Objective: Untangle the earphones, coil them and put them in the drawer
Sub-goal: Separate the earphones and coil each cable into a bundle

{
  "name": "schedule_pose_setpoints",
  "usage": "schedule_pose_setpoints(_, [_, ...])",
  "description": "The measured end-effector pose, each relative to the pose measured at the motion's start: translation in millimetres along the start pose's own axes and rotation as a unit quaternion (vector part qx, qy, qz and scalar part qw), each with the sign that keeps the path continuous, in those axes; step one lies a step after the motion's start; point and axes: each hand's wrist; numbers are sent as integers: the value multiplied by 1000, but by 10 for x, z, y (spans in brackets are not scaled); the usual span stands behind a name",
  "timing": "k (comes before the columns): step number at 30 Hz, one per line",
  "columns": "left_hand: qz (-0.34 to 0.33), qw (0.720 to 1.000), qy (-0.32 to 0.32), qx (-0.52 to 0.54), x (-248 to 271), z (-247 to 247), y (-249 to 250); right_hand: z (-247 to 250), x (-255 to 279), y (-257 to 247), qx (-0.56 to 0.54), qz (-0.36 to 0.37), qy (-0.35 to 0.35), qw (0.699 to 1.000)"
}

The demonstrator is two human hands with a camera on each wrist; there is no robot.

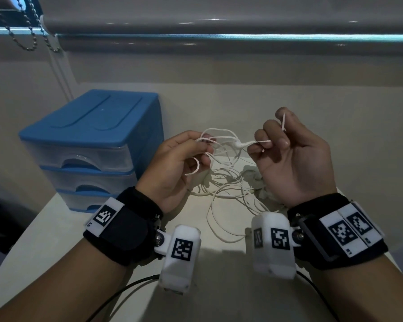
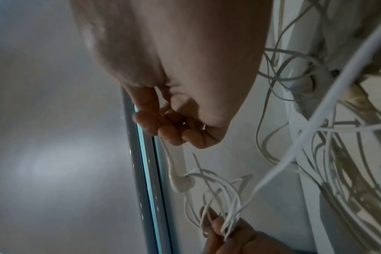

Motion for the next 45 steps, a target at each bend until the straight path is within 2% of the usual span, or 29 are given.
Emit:
schedule_pose_setpoints(9, [-13,1000,-24,8,5,-28,-16,-8,46,-3,-70,-28,-26,997])
schedule_pose_setpoints(15, [-2,999,-31,34,12,-8,3,-38,47,4,63,-6,-36,997])
schedule_pose_setpoints(20, [-33,998,-21,-53,32,-25,-30,-33,32,49,67,-24,-107,992])
schedule_pose_setpoints(30, [-62,998,15,-1,4,2,0,-40,67,5,18,7,-75,997])
schedule_pose_setpoints(33, [-70,997,10,10,15,-6,21,1,38,9,102,9,-38,994])
schedule_pose_setpoints(37, [-71,997,4,9,26,-13,31,27,29,63,260,-12,4,965])
schedule_pose_setpoints(41, [-66,998,7,15,31,-14,33,14,52,36,290,-59,-21,955])
schedule_pose_setpoints(45, [-64,998,12,24,24,-12,36,-7,69,39,326,-46,-36,944])
Point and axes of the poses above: each hand's wrist, its own x-axis away from the middle knuckle, its own z-axis out of the back of the hand, y = z × x, and after that the axes turned 5 degrees about -x, right-handed
